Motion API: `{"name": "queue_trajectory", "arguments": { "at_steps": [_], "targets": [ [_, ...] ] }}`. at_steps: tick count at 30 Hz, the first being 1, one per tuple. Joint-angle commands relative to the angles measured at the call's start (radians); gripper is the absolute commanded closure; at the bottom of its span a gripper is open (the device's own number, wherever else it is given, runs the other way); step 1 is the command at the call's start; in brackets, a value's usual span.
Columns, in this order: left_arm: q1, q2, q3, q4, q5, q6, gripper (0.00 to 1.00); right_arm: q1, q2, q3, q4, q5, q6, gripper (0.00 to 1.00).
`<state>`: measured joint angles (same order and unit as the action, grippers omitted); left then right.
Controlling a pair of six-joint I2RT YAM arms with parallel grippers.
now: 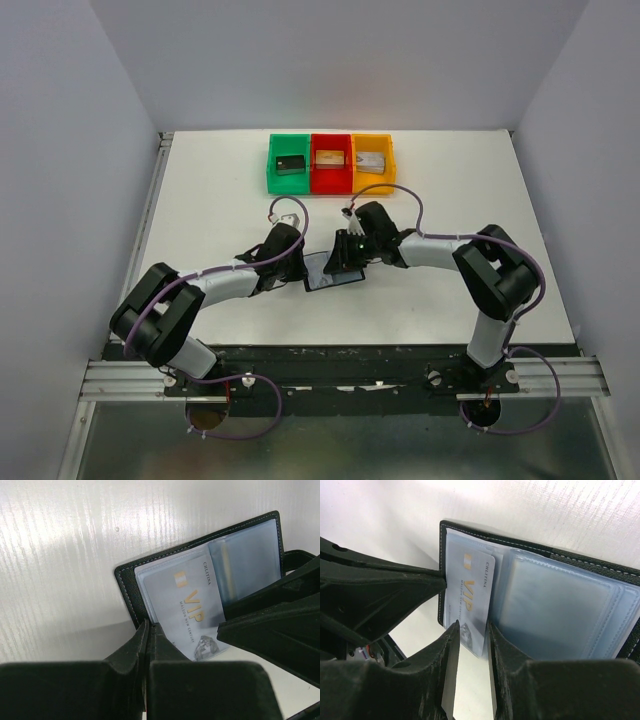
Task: Take the credit cards out of the card holder
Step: Remove the credit card from the card holder.
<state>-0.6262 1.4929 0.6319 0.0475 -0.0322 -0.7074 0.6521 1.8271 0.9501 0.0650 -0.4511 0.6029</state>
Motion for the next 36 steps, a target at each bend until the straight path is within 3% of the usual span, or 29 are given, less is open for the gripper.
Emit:
{"name": "queue_trajectory", "arguments": {
  "at_steps": [1, 36],
  "targets": [
    [0.0, 0.021, -0.001, -0.023, -0.015, 0.002, 0.94, -0.012, 0.026, -0.017, 0.032, -0.034, 0.02, 0.63],
    [0.0, 0.038, -0.003, 0.0, 0.012, 0.003, 1.0, -0.046, 0.092, -0.06, 0.226, -0.199, 0.138, 0.64]
  ]
}}
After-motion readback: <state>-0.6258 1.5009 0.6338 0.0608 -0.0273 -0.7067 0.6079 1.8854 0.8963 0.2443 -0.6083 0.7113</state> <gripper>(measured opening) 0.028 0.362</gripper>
